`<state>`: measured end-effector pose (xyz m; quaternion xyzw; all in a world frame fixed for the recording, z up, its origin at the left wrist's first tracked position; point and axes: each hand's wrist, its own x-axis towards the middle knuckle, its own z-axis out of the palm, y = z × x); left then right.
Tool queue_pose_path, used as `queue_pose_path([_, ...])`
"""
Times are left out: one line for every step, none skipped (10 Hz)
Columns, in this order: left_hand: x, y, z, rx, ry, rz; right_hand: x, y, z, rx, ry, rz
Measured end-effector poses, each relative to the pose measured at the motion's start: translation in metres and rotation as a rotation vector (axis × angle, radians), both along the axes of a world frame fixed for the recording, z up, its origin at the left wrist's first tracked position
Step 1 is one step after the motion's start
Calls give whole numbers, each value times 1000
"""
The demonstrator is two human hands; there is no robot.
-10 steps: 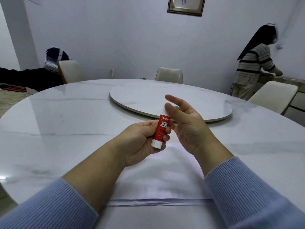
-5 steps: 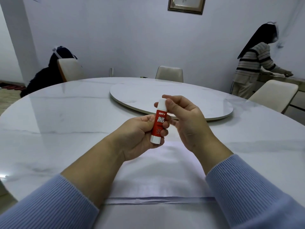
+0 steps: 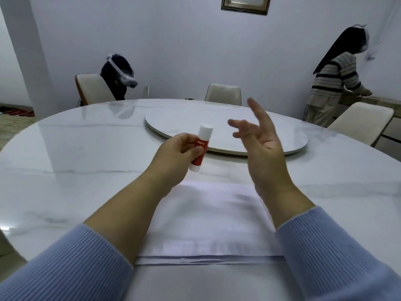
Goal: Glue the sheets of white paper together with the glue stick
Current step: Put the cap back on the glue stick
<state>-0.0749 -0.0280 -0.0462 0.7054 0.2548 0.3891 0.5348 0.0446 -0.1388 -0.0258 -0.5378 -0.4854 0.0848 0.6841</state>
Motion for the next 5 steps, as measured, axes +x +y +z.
queue_pose_path([5, 9, -9, 37, 67, 127, 11, -4, 1, -1, 18, -78])
queue_pose_path([12, 9, -17, 82, 153, 182, 13, -5, -3, -7, 20, -75])
queue_pose_path([16, 11, -19, 54, 145, 190, 17, -4, -1, 13, 38, -67])
queue_pose_path([18, 10, -23, 47, 181, 172, 16, -6, -1, 20, 38, -82])
queue_pose_path([13, 6, -15, 67, 225, 233, 19, -21, 18, 157, 96, -125])
